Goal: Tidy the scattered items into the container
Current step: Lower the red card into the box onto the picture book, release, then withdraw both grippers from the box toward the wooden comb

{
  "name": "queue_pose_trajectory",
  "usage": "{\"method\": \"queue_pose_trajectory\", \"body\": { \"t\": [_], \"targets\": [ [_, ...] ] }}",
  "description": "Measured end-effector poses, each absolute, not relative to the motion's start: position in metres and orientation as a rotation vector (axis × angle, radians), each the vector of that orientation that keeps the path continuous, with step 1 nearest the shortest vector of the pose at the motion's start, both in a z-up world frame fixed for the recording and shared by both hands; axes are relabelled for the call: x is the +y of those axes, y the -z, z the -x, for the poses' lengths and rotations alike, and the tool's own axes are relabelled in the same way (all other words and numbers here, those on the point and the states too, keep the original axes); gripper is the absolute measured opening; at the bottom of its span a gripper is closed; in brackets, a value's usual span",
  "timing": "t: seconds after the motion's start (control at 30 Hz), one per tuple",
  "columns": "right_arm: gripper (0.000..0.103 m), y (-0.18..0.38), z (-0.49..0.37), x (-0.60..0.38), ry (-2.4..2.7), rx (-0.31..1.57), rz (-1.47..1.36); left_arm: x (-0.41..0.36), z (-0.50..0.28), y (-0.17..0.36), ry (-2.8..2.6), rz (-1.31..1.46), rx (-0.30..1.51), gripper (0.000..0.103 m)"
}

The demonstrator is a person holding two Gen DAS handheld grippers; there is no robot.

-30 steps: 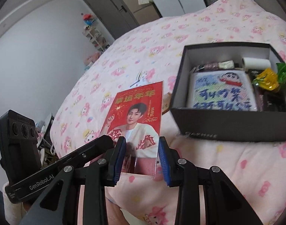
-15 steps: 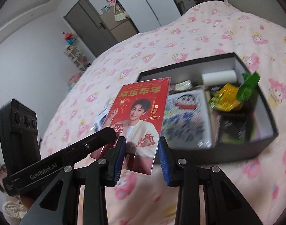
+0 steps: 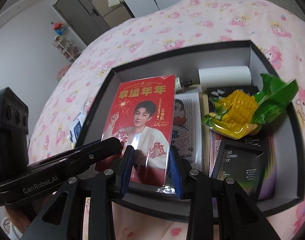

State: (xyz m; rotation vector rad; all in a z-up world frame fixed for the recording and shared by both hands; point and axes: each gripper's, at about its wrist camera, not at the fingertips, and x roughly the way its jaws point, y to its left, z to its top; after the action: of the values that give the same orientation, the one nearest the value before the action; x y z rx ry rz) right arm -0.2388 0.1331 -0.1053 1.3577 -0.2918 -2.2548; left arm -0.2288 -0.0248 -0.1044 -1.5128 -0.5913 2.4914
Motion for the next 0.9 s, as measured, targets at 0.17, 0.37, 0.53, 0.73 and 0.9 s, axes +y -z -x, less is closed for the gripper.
{"method": "queue_pose_trajectory", "body": {
  "t": [0.17,0.37,0.53,0.73,0.9],
  "targets": [
    [0.031,0.117,0.243,0.133,2.237,-0.295,-1.418,-0.020,0.230,0.112,-2.535,1.598,-0.536,0.021],
    [0.031,0.115,0.243,0.133,2.307,-0.217,-1.454,-0.017,0.229,0.117,-2.528,1.645,-0.503,0.024],
    [0.033,0.100,0.226,0.142,2.396,-0.181,-1.425,-0.016,0.217,0.103,-2.556,1.568,-0.493,0.040],
    [0.038,0.072,0.189,0.151,2.491,-0.153,-1.305,-0.010,0.175,0.065,-2.639,1.376,-0.465,0.042],
    [0.039,0.050,0.154,0.157,2.505,-0.208,-1.231,-0.011,0.142,0.044,-2.687,1.285,-0.406,0.043]
  ]
}}
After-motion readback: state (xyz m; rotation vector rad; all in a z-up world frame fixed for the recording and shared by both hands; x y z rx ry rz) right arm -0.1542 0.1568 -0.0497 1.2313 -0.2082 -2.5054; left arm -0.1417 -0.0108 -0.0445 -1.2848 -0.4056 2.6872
